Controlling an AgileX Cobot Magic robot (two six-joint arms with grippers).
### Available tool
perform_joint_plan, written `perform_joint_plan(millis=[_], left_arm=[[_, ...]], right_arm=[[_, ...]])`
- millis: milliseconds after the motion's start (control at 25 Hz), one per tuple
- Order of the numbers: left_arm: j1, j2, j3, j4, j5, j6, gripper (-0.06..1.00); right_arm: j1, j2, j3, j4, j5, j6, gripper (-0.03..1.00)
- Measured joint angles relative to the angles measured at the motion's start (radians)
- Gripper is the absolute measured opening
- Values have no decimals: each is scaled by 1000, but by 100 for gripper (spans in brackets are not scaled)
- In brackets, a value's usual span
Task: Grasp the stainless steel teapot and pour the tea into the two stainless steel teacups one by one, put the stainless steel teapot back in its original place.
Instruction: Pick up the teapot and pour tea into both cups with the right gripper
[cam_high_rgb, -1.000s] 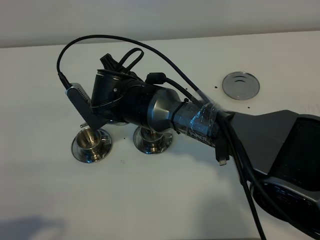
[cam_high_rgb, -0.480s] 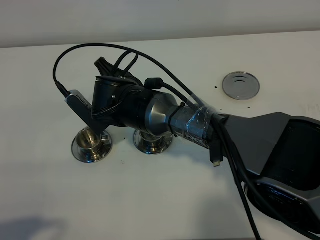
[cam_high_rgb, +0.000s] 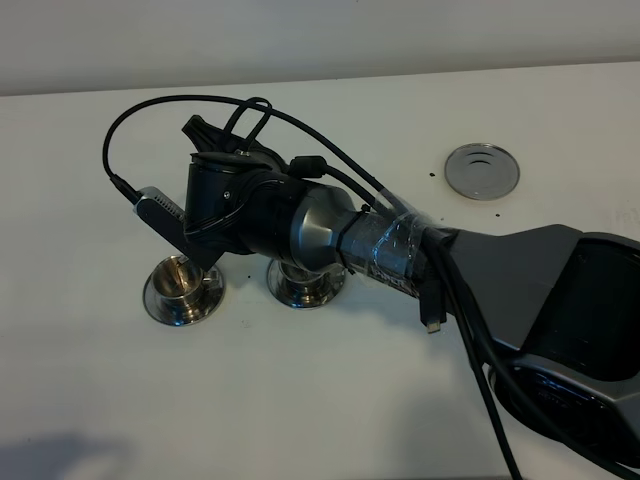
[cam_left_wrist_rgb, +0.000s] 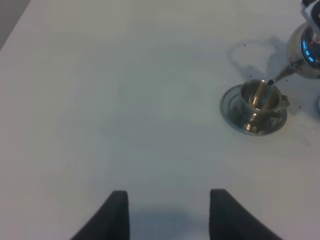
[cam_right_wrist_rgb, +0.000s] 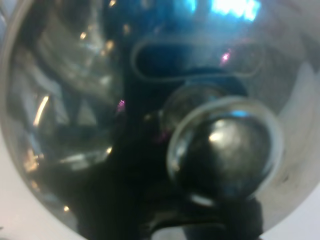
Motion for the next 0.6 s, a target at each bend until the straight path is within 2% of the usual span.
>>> perform_joint_plan(millis=[600], left_arm=[[0, 0, 0, 0, 0, -1, 41]], right_arm=[[0, 0, 0, -87, -23, -3, 18]])
